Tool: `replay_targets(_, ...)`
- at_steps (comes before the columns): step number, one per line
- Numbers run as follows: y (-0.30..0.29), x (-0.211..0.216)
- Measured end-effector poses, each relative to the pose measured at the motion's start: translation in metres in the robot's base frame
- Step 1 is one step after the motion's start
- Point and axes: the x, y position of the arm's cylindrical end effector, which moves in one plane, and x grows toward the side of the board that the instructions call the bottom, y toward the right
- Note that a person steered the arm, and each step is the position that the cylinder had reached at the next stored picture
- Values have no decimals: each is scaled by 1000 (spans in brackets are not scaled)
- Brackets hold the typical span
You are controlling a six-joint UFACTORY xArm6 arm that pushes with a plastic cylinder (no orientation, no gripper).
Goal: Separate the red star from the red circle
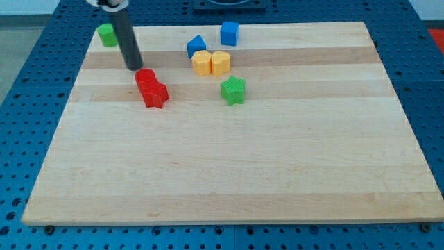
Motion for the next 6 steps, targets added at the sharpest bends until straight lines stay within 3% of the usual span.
replay_targets(1,-42,51)
replay_targets(2,-31,104)
replay_targets(4,91,95)
replay_targets(6,62,82)
